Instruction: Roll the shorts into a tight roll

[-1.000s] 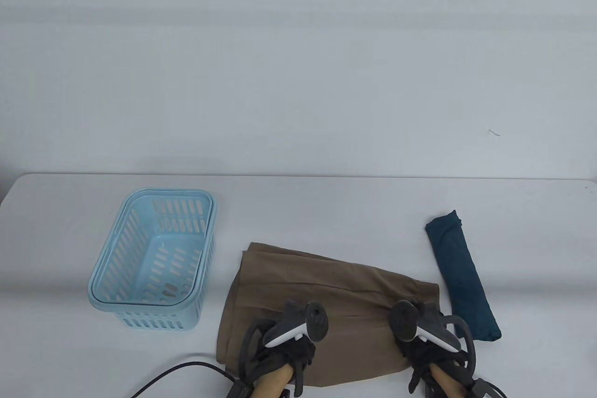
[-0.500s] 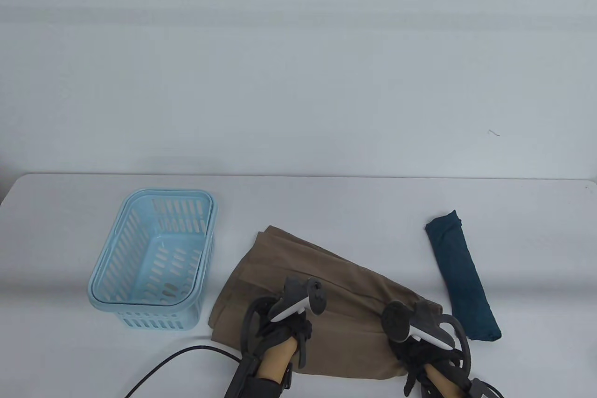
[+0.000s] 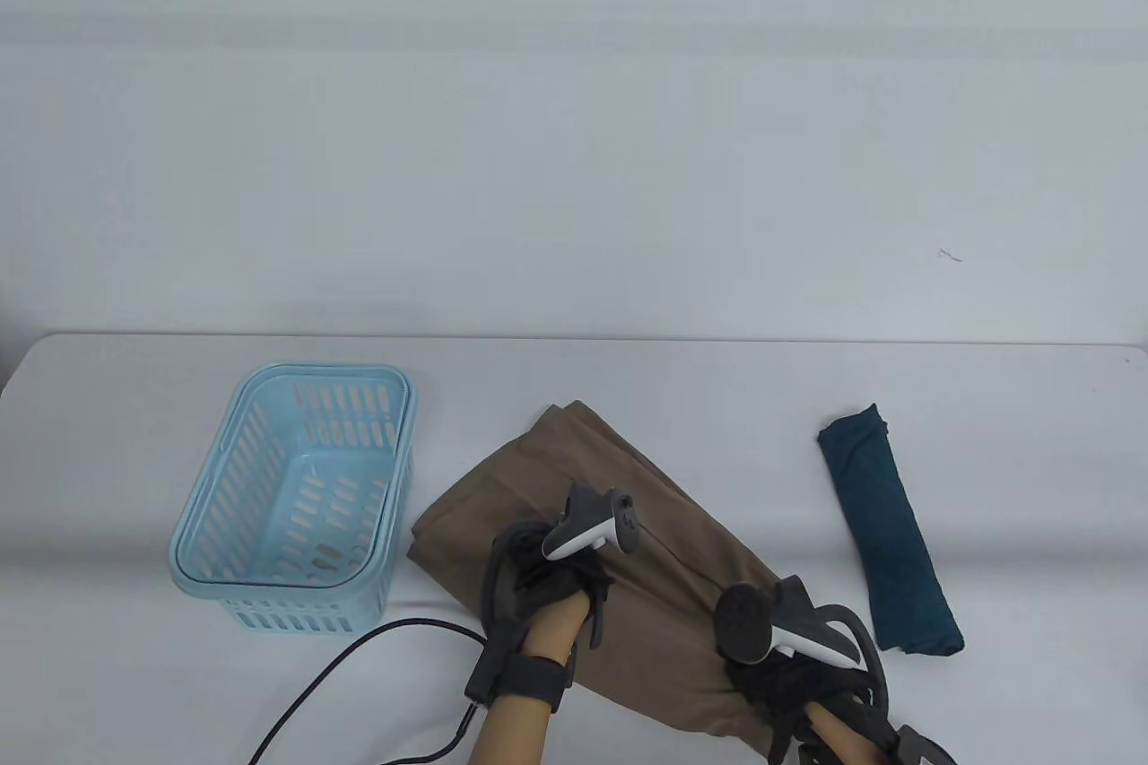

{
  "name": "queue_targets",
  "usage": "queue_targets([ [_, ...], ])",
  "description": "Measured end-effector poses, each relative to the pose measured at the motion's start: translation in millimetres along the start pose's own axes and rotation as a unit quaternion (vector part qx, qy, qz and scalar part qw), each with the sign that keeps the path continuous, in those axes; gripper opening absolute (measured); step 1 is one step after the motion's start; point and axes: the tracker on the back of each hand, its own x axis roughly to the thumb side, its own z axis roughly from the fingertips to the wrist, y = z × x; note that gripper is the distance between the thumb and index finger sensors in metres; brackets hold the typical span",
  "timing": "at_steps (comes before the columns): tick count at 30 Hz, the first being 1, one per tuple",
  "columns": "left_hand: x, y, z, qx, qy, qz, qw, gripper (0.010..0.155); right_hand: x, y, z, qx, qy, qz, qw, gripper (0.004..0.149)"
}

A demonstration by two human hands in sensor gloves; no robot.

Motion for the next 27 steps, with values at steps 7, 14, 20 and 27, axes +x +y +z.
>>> queue_targets([
  [7, 8.5, 9.6, -18.2, -0.001, 0.008, -0.034, 0.999, 0.056, 6.3, 1.6, -4.6, 0.009, -0.032, -0.036, 0.999, 0.048],
  [14, 17.7, 19.1, -34.7, 0.000, 0.019, -0.081, 0.997, 0.058, 20.4, 4.4, -9.5, 0.014, -0.058, -0.061, 0.996, 0.048],
  [20, 18.1, 25.1, -45.6, 0.001, 0.023, -0.081, 0.996, 0.058, 31.9, 4.5, -18.3, 0.020, -0.068, -0.090, 0.993, 0.048],
  [27, 18.0, 28.8, -57.0, 0.004, 0.035, -0.088, 0.996, 0.059, 42.9, 6.0, -28.0, 0.038, -0.072, -0.138, 0.987, 0.050],
])
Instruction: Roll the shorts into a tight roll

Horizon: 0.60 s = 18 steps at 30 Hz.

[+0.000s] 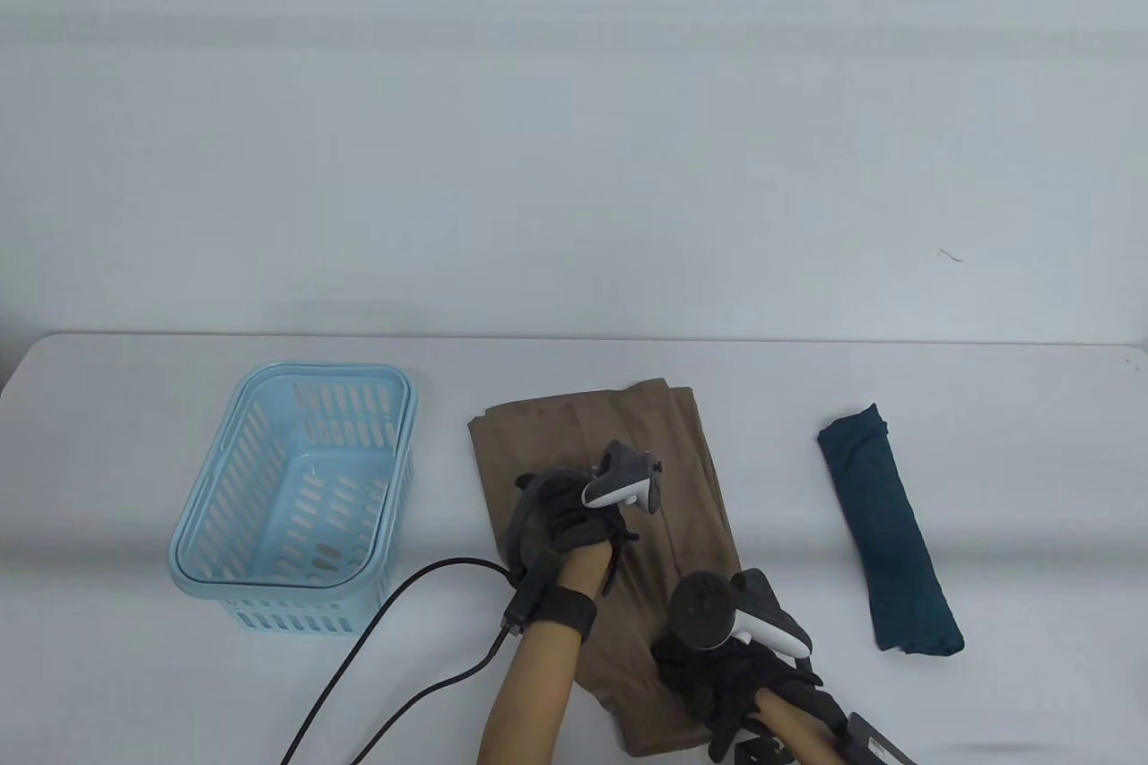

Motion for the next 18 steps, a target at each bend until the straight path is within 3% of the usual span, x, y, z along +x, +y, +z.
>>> queue_targets([
  [13, 3.1, 6.0, -13.2, 0.003, 0.005, 0.007, 1.000, 0.061, 2.9, 0.8, -9.8, 0.010, -0.004, -0.047, 0.999, 0.053],
  [18, -4.2, 3.1, -12.5, 0.020, -0.027, 0.030, 0.999, 0.061, 0.9, 0.3, -9.1, 0.006, -0.003, -0.058, 0.998, 0.052],
])
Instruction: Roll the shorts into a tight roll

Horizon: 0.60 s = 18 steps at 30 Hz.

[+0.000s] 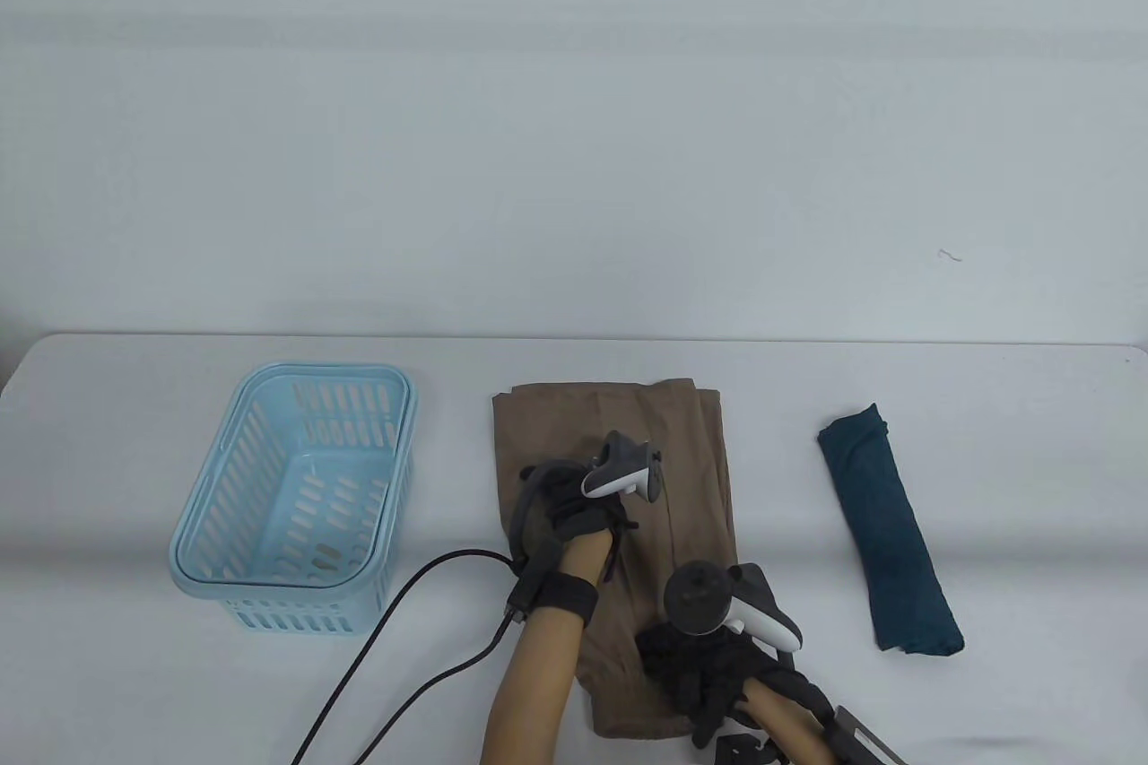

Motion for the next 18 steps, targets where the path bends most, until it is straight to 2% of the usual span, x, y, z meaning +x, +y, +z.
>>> queue_targets([
  [3, -8.8, 1.0, 8.8, 0.018, -0.007, -0.010, 1.000, 0.069, -1.4, -3.0, 1.3, 0.018, 0.002, -0.009, 1.000, 0.054],
  [5, -14.4, 5.7, 22.3, 0.051, -0.013, -0.007, 0.999, 0.073, -2.6, -13.4, 7.5, 0.065, -0.014, -0.063, 0.996, 0.058],
  [6, -16.7, 8.3, 29.3, 0.064, -0.022, -0.001, 0.998, 0.075, -3.4, -18.4, 11.1, 0.069, -0.029, -0.090, 0.993, 0.058],
  [8, -23.4, 15.2, 53.6, 0.102, -0.047, 0.023, 0.993, 0.076, -5.3, -32.7, 25.0, 0.038, -0.053, -0.154, 0.986, 0.059],
  [9, -27.2, 18.0, 74.0, 0.129, -0.072, 0.042, 0.988, 0.078, -7.3, -40.9, 36.0, -0.001, -0.067, -0.165, 0.984, 0.059],
  [12, -29.8, 14.3, 117.2, 0.165, -0.129, 0.061, 0.976, 0.080, -11.2, -48.4, 56.2, -0.060, -0.072, -0.117, 0.989, 0.057],
  [14, -27.0, 3.6, 144.3, 0.174, -0.171, 0.057, 0.968, 0.078, -13.0, -44.4, 66.5, -0.094, -0.069, -0.055, 0.992, 0.056],
  [16, -20.3, -12.6, 169.2, 0.178, -0.203, 0.048, 0.962, 0.074, -12.3, -34.0, 71.9, -0.109, -0.074, -0.003, 0.991, 0.052],
  [18, -11.7, -29.7, 187.5, 0.174, -0.232, 0.033, 0.956, 0.070, -8.3, -22.8, 73.6, -0.103, -0.074, 0.044, 0.991, 0.050],
])
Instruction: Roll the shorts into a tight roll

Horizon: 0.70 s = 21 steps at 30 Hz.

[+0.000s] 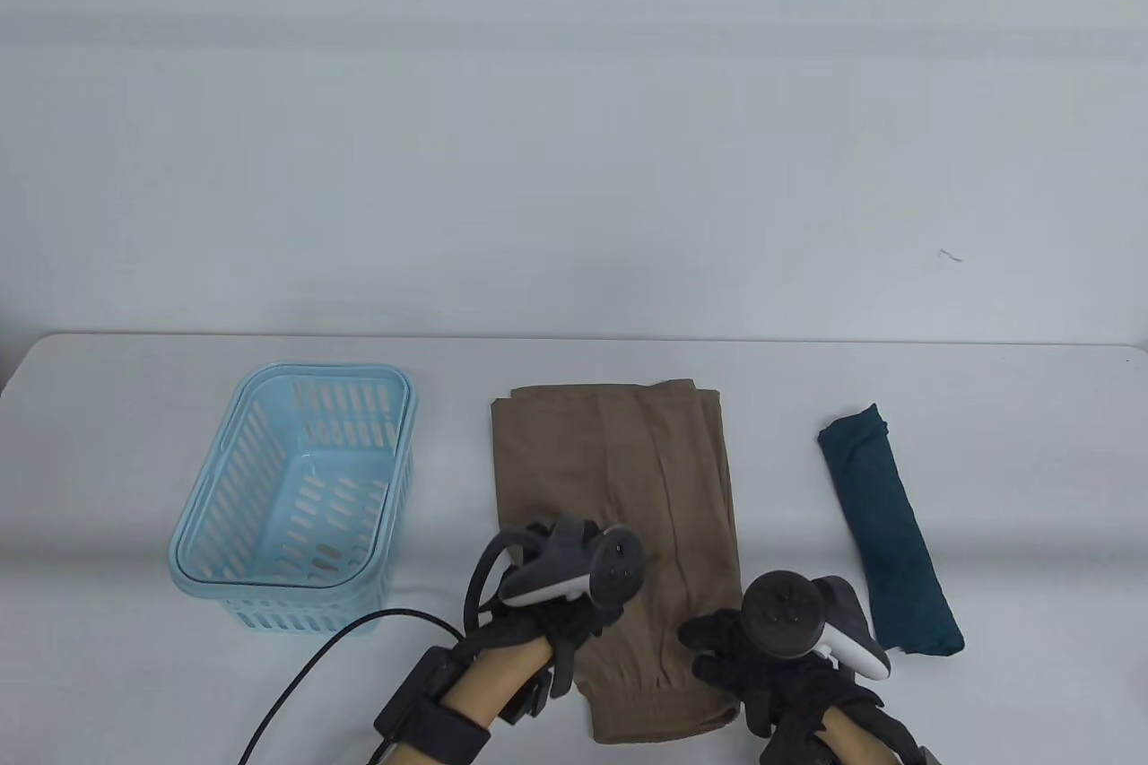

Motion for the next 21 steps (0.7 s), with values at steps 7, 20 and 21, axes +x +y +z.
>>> queue_targets([
  [7, 33.5, -46.4, 25.4, -0.020, -0.067, -0.023, 0.997, 0.063, 14.1, 24.8, -1.7, 0.082, 0.008, 0.130, 0.988, 0.068],
  [20, 32.3, -86.6, 20.7, -0.085, -0.062, -0.057, 0.993, 0.073, 12.0, 51.2, -10.2, 0.075, 0.028, 0.239, 0.968, 0.073],
  [21, 31.5, -84.6, 20.9, -0.085, -0.064, -0.055, 0.993, 0.071, 13.4, 50.6, -9.7, 0.063, 0.027, 0.243, 0.968, 0.072],
])
